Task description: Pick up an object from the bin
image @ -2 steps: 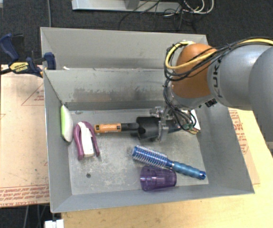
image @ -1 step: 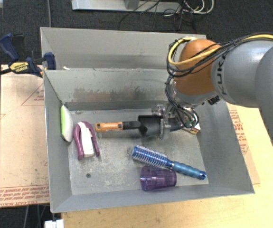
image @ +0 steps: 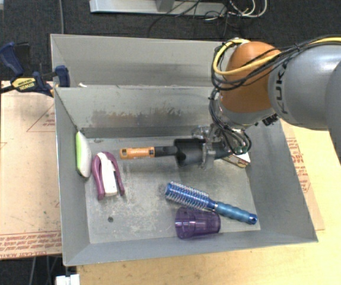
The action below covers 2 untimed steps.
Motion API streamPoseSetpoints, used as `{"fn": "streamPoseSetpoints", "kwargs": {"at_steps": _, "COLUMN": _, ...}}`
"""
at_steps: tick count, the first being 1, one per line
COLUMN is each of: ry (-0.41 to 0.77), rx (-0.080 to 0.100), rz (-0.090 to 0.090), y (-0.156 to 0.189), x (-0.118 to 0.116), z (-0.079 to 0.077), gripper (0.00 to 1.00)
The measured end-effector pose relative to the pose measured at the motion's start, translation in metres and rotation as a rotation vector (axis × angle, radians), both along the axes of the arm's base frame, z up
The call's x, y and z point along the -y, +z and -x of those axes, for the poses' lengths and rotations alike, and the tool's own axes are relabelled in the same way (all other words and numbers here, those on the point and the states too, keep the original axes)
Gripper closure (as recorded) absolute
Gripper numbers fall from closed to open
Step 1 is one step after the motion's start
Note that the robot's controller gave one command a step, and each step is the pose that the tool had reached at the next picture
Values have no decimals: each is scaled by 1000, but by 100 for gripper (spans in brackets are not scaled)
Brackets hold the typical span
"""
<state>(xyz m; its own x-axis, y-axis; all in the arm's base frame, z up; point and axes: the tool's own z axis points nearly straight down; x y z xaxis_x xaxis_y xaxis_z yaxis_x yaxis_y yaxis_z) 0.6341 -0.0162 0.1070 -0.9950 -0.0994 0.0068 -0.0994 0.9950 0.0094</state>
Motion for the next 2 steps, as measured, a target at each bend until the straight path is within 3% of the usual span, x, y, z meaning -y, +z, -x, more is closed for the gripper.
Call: {"fn": "streamPoseSetpoints", "kwargs": {"at_steps": 2, "ry": 0, "rx": -2, "rz": 0, "y": 33, "x": 0, "z": 1, "gripper": 100}}
